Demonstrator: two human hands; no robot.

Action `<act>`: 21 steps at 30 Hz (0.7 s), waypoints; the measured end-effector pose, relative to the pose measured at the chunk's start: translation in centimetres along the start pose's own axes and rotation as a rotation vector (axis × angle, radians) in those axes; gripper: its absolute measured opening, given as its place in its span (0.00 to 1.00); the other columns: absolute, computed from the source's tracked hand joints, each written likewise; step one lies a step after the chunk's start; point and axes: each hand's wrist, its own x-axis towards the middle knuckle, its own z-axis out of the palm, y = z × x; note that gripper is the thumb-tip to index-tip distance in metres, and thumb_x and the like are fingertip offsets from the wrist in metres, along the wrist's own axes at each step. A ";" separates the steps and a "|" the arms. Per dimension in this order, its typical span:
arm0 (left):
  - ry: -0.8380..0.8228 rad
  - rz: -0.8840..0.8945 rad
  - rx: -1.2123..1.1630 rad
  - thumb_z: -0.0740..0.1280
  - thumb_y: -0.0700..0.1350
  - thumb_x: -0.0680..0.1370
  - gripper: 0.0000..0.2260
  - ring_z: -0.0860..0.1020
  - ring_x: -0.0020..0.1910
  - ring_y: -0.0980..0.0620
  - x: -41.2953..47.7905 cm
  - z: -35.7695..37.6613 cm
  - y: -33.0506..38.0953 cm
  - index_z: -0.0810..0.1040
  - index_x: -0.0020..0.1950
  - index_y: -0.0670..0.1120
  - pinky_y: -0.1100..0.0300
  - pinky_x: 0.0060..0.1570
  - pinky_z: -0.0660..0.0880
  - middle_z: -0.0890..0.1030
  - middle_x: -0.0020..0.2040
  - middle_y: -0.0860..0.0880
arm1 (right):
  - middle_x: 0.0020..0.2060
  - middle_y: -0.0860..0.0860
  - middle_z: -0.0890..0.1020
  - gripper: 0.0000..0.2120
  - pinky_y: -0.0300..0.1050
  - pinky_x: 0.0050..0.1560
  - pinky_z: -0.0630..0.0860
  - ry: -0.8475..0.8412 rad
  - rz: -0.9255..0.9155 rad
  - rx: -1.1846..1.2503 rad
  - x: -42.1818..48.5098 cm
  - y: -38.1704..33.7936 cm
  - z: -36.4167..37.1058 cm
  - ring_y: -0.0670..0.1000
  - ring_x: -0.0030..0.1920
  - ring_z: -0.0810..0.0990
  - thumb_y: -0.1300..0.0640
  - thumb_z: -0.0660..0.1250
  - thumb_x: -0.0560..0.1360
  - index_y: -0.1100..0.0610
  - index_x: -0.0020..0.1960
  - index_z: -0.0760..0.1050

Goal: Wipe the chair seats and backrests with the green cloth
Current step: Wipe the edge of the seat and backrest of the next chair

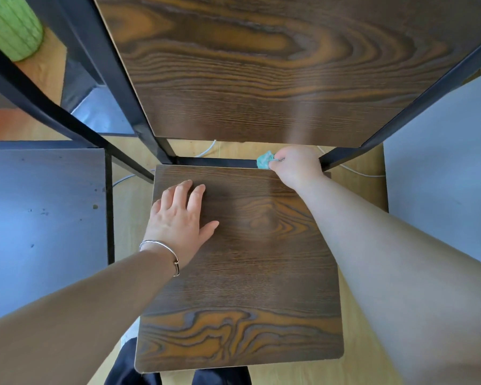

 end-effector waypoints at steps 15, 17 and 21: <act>0.060 -0.048 -0.079 0.60 0.64 0.75 0.33 0.66 0.68 0.42 -4.7 -1.2 -6.8 0.60 0.75 0.49 0.45 0.65 0.68 0.65 0.72 0.45 | 0.56 0.53 0.82 0.17 0.48 0.57 0.75 -0.124 -0.143 0.294 -1.0 -15.0 2.9 0.55 0.55 0.79 0.48 0.68 0.76 0.57 0.58 0.81; 0.074 -0.042 -0.089 0.61 0.64 0.75 0.32 0.67 0.67 0.41 -5.1 -1.5 -7.3 0.62 0.74 0.48 0.45 0.63 0.69 0.67 0.71 0.45 | 0.56 0.51 0.81 0.14 0.46 0.56 0.74 -0.116 -0.189 0.364 -1.5 -14.2 2.4 0.53 0.55 0.78 0.50 0.68 0.77 0.57 0.57 0.81; 0.083 -0.031 -0.106 0.62 0.64 0.74 0.32 0.68 0.66 0.40 -6.1 -2.0 -8.4 0.65 0.73 0.47 0.44 0.61 0.70 0.68 0.70 0.44 | 0.40 0.51 0.76 0.11 0.47 0.43 0.69 -0.078 -0.373 0.211 -4.0 -13.4 3.0 0.52 0.43 0.74 0.53 0.68 0.76 0.57 0.37 0.78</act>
